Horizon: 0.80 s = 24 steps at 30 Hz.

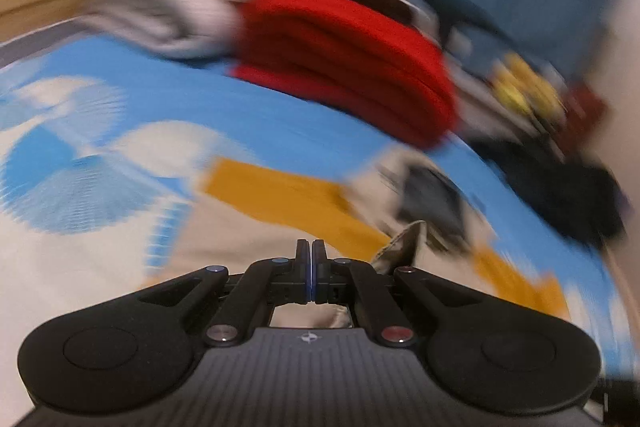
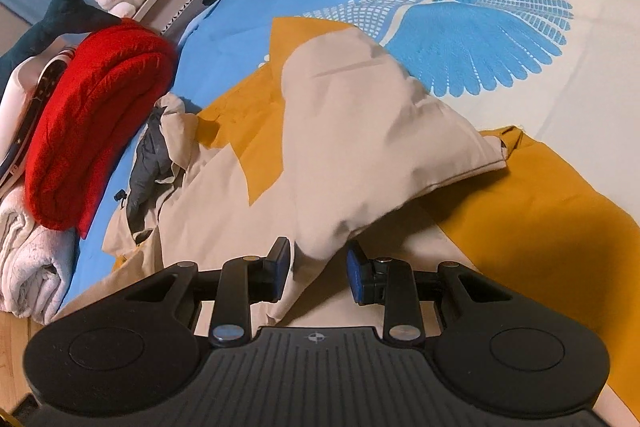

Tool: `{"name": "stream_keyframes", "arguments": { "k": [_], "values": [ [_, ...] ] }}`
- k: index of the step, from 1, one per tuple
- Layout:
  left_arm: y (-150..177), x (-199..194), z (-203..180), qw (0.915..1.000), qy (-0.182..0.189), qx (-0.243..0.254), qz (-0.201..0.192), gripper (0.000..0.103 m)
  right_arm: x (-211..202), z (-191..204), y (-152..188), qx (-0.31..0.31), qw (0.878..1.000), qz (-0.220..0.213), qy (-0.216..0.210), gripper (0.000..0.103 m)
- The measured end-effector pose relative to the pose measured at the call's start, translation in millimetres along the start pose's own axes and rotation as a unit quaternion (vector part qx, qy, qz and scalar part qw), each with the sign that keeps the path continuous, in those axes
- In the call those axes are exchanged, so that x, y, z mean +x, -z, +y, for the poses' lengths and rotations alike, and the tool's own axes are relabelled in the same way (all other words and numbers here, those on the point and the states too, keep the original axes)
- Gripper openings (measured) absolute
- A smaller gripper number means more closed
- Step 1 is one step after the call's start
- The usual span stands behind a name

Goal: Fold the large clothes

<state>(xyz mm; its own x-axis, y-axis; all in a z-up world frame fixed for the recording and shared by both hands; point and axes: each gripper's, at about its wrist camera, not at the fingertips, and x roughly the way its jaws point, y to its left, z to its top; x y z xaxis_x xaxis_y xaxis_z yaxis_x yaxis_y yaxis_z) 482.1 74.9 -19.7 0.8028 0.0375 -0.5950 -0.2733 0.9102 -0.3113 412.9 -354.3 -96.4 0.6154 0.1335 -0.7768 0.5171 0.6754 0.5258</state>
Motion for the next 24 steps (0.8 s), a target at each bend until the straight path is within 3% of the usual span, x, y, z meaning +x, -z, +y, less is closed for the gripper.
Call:
{"name": "stream_keyframes", "arguments": {
  "k": [2,6,7,9,11,13,17,24],
  "values": [
    [-8.9,6.0,24.9,0.9988,-0.019,-0.045,0.004,0.000,0.3,0.1,-0.5,0.000,1.000,-0.004,0.004,0.032],
    [-8.6,37.5,50.9,0.9902,0.029,-0.110,0.080,0.001,2.0,-3.6,-2.1,0.004,1.000,-0.005,0.008,0.032],
    [-5.8,46.1,53.7,0.9868,0.043,-0.121,0.098,0.007,2.6,-4.3,-2.5,0.005,1.000,-0.006,0.009,0.030],
    [3.2,62.4,55.7,0.9791,0.068,-0.135,0.136,0.019,2.9,-5.4,-2.3,0.006,1.000,-0.008,0.002,0.012],
    [13.7,77.3,58.3,0.9708,0.081,-0.151,0.167,0.036,1.4,-5.4,-2.1,0.008,1.000,-0.016,-0.004,0.008],
    [24.8,91.5,56.5,0.9643,0.087,-0.161,0.191,0.038,-0.3,-3.8,-1.7,0.007,1.000,-0.020,-0.010,0.007],
    [41.3,108.1,59.8,0.9545,0.086,-0.194,0.209,0.038,-0.8,-3.7,-2.3,0.006,1.000,-0.017,-0.009,0.007],
    [51.8,128.1,63.5,0.9464,0.091,-0.240,0.197,0.038,3.8,-8.7,-5.7,0.021,1.000,0.003,-0.011,0.011]
  ]
}}
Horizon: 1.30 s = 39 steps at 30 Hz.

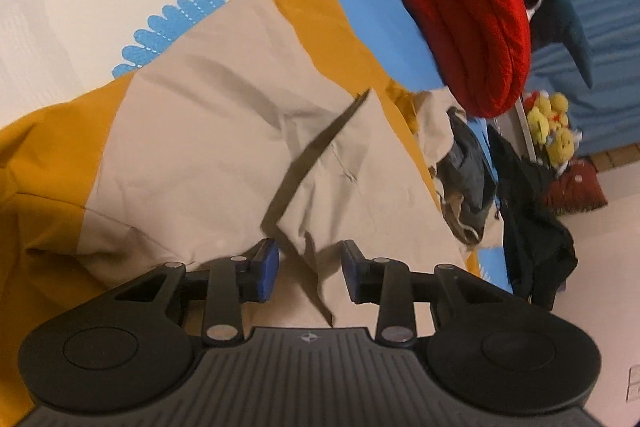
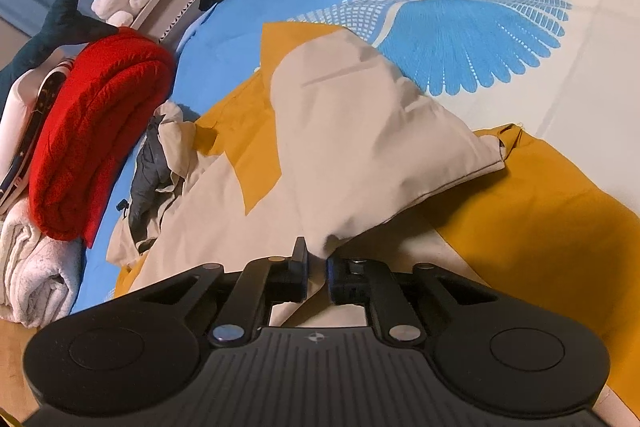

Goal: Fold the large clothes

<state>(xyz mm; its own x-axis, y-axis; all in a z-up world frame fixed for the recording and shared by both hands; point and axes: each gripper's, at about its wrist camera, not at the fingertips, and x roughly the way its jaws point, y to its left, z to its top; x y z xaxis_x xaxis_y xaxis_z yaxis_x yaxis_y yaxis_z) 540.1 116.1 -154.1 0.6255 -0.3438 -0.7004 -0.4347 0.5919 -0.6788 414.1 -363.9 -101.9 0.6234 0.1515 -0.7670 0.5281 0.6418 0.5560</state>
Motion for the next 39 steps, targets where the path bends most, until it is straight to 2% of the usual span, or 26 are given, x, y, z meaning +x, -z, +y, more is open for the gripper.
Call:
{"name": "stream_keyframes", "arguments": {
  "k": [1,3,4,6,8,11,12,14,19,24,27,31,34,36,39],
  "values": [
    [0.0,1.8,1.6,1.0000,0.003,-0.007,-0.005,0.038,0.3,-0.4,-0.4,0.001,1.000,0.001,0.000,0.011],
    [-1.3,0.9,2.0,0.9998,0.004,-0.013,-0.015,0.028,1.5,-0.7,0.1,0.004,1.000,0.003,0.001,0.011],
    [-2.7,-2.3,0.7,0.9997,-0.001,-0.011,-0.022,0.007,2.7,-0.9,-0.6,0.005,1.000,0.005,0.002,0.011],
    [-6.0,-18.5,-5.0,0.9990,-0.001,-0.007,-0.043,0.004,4.6,-1.0,-2.0,0.008,1.000,0.006,0.004,0.011],
    [-8.2,-44.8,-17.8,0.9965,-0.004,0.003,-0.083,0.003,6.3,-0.3,-3.0,0.012,1.000,0.008,0.002,0.013],
    [-2.8,-90.7,-38.2,0.9845,-0.032,0.045,-0.167,0.003,6.6,3.6,-0.2,0.017,1.000,0.012,-0.008,0.016],
    [-0.5,-99.3,-41.2,0.9816,-0.042,0.054,-0.178,0.003,6.6,5.9,1.8,0.016,1.000,0.015,-0.014,0.017],
    [2.8,-103.4,-39.2,0.9824,-0.064,0.053,-0.167,0.004,7.1,9.6,5.3,0.010,1.000,0.018,-0.018,0.017],
    [0.0,-92.2,-8.7,0.9875,-0.107,-0.011,-0.115,0.004,8.9,2.2,9.3,0.027,0.999,0.024,0.001,0.017],
    [-11.7,-83.9,-6.8,0.9881,-0.111,0.003,-0.106,0.004,4.9,-4.9,9.5,0.034,0.999,0.015,0.021,0.012],
    [-11.4,-83.4,-4.7,0.9864,-0.133,0.000,-0.097,0.009,4.1,-3.8,12.0,0.023,0.999,0.015,0.042,0.013],
    [-10.6,-91.8,-15.3,0.9693,-0.199,0.046,-0.138,0.010,-8.4,-9.0,10.2,0.025,0.988,-0.044,0.143,0.021],
    [-12.3,-100.4,-25.4,0.9617,-0.200,0.080,-0.170,0.010,-22.8,-21.3,3.6,0.055,0.974,-0.092,0.200,0.021],
    [-11.9,-102.2,-33.4,0.9616,-0.184,0.105,-0.174,0.010,-33.8,-23.8,0.2,0.064,0.969,-0.125,0.201,0.024],
    [-12.8,-93.6,-32.7,0.9730,-0.152,0.102,-0.140,0.012,-45.6,-17.6,-4.2,0.058,0.974,-0.167,0.144,0.024]
  ]
}}
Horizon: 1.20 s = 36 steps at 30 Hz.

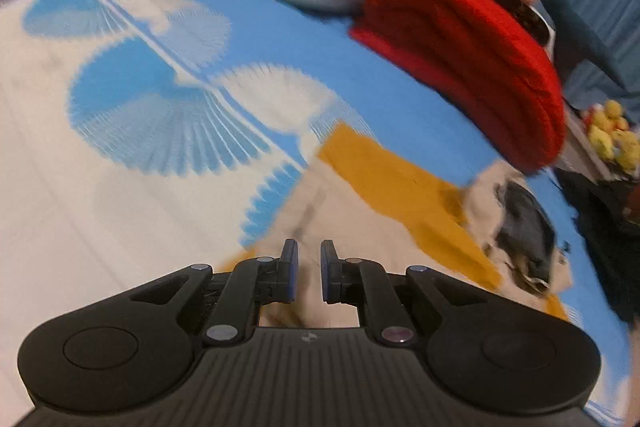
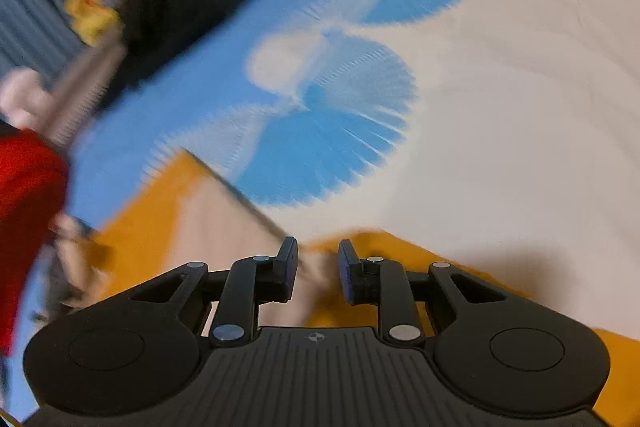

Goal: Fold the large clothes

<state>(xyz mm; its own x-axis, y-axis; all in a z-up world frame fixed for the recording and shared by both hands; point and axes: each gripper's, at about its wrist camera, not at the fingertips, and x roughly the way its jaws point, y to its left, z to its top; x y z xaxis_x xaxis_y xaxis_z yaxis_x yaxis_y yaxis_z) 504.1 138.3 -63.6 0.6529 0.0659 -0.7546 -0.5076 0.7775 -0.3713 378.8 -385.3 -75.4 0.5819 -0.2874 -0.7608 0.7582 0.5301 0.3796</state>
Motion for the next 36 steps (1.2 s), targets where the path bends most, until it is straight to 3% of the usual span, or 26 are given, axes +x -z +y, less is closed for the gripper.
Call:
{"name": "stream_keyframes", "arguments": {
  "k": [2,4,8,12,13,14,15,16,18,23,25,27,29,32,34,36],
  "values": [
    [4.0,13.2,3.6,0.9990,0.010,-0.017,0.041,0.012,3.2,4.7,-0.2,-0.001,0.999,0.014,-0.042,0.030],
    [8.5,23.6,9.2,0.9971,-0.003,-0.032,0.070,0.012,11.6,7.5,4.4,0.007,0.997,0.051,-0.057,0.038],
    [9.4,27.4,9.9,0.9965,-0.015,-0.029,0.077,0.013,30.9,-2.1,18.4,0.042,0.991,0.126,-0.034,0.046],
    [7.1,24.0,4.6,0.9976,-0.009,-0.011,0.068,0.018,44.4,-2.9,34.3,0.049,0.981,0.183,-0.040,0.047],
    [7.0,23.0,3.2,0.9976,-0.009,-0.009,0.068,0.018,43.5,-0.4,37.0,0.049,0.981,0.182,-0.042,0.047],
    [7.3,23.2,1.5,0.9977,-0.010,-0.007,0.067,0.018,42.7,0.6,37.0,0.044,0.982,0.178,-0.046,0.041],
    [7.5,23.6,0.2,0.9978,-0.009,-0.004,0.066,0.018,41.1,2.3,35.4,0.040,0.983,0.171,-0.056,0.018],
    [7.2,22.9,-1.0,0.9980,-0.008,-0.001,0.063,0.018,39.7,3.2,32.2,0.039,0.984,0.162,-0.061,0.009],
    [7.4,19.6,-4.0,0.9984,-0.007,0.008,0.056,0.018,31.6,4.2,25.6,0.033,0.989,0.132,-0.057,0.003],
    [7.6,15.2,-11.5,0.9986,0.002,0.027,0.046,0.018,32.3,0.8,17.1,0.020,0.993,0.113,-0.028,0.003],
    [8.7,17.4,-12.1,0.9983,0.006,0.026,0.053,0.018,35.3,4.3,17.8,0.009,0.991,0.127,-0.029,0.007],
    [10.5,23.0,-9.7,0.9974,0.012,0.016,0.069,0.018,33.3,7.6,19.8,0.001,0.992,0.122,-0.014,0.018],
    [12.8,32.8,-4.1,0.9954,0.013,-0.002,0.095,0.018,25.1,9.4,21.2,-0.014,0.995,0.095,0.008,0.022],
    [17.2,45.4,5.0,0.9925,-0.018,-0.011,0.121,0.018,7.7,14.3,19.0,-0.036,0.998,0.038,0.024,0.022],
    [17.0,43.2,3.1,0.9928,-0.020,-0.006,0.118,0.018,-1.1,17.1,14.8,-0.045,0.999,0.004,0.014,0.022],
    [16.6,38.8,-1.6,0.9939,-0.016,0.008,0.108,0.019,-3.9,23.2,10.6,-0.054,0.998,-0.012,-0.025,0.026]
  ]
}}
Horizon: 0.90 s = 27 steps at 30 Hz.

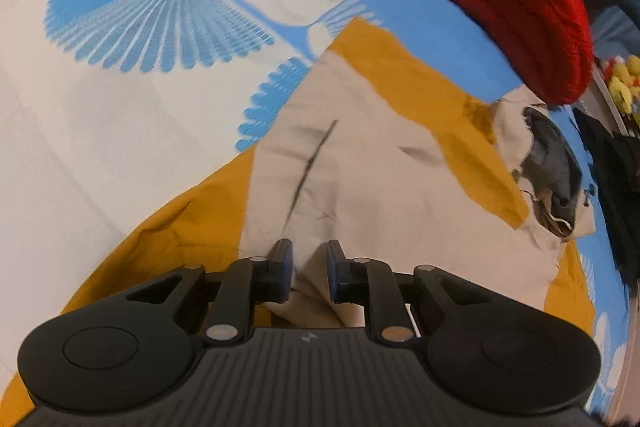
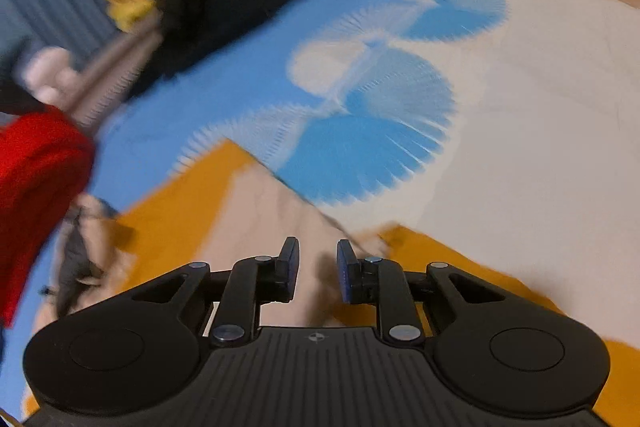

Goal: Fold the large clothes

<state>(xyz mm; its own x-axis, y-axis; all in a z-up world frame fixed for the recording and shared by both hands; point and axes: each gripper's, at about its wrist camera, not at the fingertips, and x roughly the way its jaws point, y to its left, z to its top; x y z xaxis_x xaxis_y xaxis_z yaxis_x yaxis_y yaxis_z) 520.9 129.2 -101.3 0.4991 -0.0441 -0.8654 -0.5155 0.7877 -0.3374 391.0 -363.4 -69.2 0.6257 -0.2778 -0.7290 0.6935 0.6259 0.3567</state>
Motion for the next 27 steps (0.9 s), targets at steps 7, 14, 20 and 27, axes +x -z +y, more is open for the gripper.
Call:
{"name": "stream_keyframes", "arguments": {
  "k": [7,14,20,27],
  "values": [
    [1.0,7.8,5.5,0.9999,-0.001,-0.013,0.011,0.021,47.0,-5.5,2.5,0.018,0.991,0.122,-0.054,0.034],
    [-2.3,-2.4,-4.2,0.9997,-0.007,0.018,-0.015,0.021,43.7,-2.6,0.4,0.000,0.991,0.127,-0.036,0.034],
    [-2.2,-3.4,-1.5,0.9999,-0.009,0.009,0.005,0.021,45.5,-2.5,2.0,0.001,0.989,0.144,-0.026,0.036],
    [2.8,-45.9,-29.5,0.9950,0.016,0.083,-0.054,0.022,5.8,23.4,-9.5,-0.070,0.992,0.084,-0.064,0.037]
  ]
}}
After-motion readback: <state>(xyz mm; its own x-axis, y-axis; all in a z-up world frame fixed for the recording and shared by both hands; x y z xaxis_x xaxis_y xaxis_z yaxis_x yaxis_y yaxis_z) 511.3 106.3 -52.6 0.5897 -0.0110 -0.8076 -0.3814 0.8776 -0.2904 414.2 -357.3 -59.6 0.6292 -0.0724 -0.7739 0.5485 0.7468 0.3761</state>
